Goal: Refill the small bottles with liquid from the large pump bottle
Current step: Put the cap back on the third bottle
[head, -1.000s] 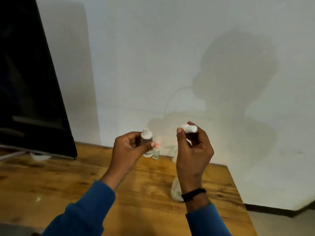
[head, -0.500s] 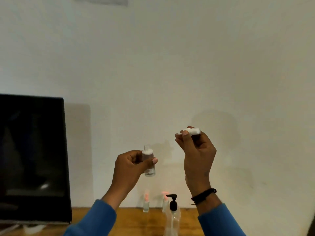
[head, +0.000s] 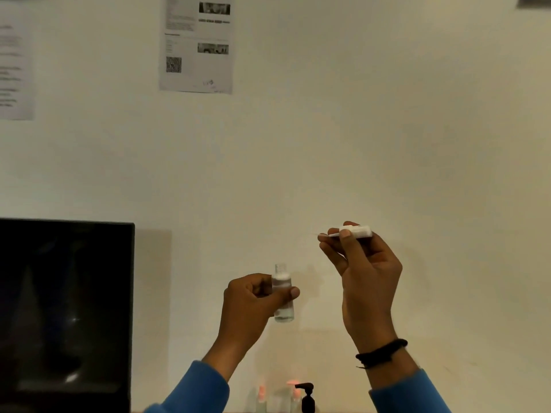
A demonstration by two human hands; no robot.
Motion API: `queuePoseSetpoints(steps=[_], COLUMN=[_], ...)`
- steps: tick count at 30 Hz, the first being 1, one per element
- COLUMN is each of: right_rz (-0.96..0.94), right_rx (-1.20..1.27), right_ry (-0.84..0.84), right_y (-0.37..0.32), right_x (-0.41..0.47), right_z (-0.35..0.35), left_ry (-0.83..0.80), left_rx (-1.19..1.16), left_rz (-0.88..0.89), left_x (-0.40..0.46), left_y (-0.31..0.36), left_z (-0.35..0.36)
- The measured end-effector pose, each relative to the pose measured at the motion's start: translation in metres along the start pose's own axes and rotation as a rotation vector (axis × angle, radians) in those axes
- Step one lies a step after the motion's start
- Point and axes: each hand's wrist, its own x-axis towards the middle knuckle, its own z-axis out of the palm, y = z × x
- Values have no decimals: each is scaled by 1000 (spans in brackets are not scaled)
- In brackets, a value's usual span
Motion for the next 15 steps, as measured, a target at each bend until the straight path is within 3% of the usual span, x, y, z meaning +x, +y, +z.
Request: queuePoseSetpoints(steps=[15], right_rz=[-9], right_rx=[-9], right_ry=[-53], right_y=[-7], right_x=[-7], right_z=[9], left_ry=[24], left_rx=[70], left_rz=[70], left_x=[9], left_y=[8], left_z=[5])
